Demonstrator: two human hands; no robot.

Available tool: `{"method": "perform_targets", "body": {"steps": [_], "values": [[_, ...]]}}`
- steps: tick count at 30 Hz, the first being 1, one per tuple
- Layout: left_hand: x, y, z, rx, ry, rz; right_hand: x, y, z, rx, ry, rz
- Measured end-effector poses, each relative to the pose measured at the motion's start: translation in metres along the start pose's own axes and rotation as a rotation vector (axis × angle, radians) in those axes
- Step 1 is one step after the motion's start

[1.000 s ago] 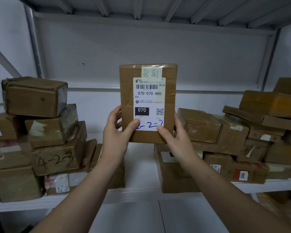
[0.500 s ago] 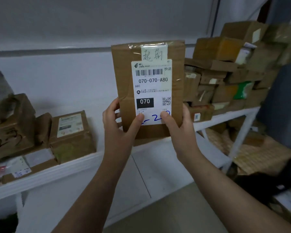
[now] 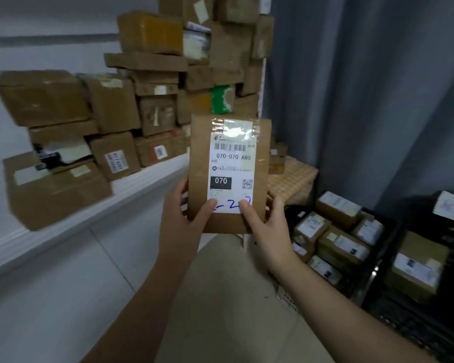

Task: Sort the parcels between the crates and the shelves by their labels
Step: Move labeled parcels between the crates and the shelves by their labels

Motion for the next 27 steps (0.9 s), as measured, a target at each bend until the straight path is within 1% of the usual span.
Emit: {"method": "perform_targets", "body": {"steps": [4, 7, 10, 14, 16, 18, 24, 27], "values": [[-0.091, -0.017, 0.014, 0.100, -0.031, 0.075, 0.090, -0.001, -0.029, -0.078, -0.074, -0.007], [-0.155, -0.028, 0.023, 0.160, -0.067, 0.148, 0.152, -0.002, -0.043, -0.143, -0.085, -0.009], [-0.218, -0.041, 0.034, 0.220, -0.082, 0.263, 0.209, -0.002, -0.051, -0.210, -0.081, -0.053], [-0.288, -0.056, 0.054, 0.310, -0.098, 0.421, 0.274, 0.007, -0.064, -0.277, -0.146, -0.143], [-0.320, -0.056, 0.065, 0.341, -0.064, 0.483, 0.301, 0.016, -0.076, -0.310, -0.186, -0.176], [-0.341, -0.051, 0.073, 0.344, -0.051, 0.511, 0.318, 0.026, -0.084, -0.313, -0.225, -0.191], [-0.421, -0.001, 0.130, 0.347, 0.037, 0.699, 0.369, 0.084, -0.130, -0.385, -0.305, -0.278], [-0.446, 0.039, 0.170, 0.295, 0.228, 0.703, 0.385, 0.113, -0.160, -0.434, -0.366, -0.230]]}}
Point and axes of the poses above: each hand's wrist, its own y-axis towards the middle knuckle, its own x-axis out of the back of the hand, z = x × y, the point moved 7 cm from there along y, towards the middle knuckle
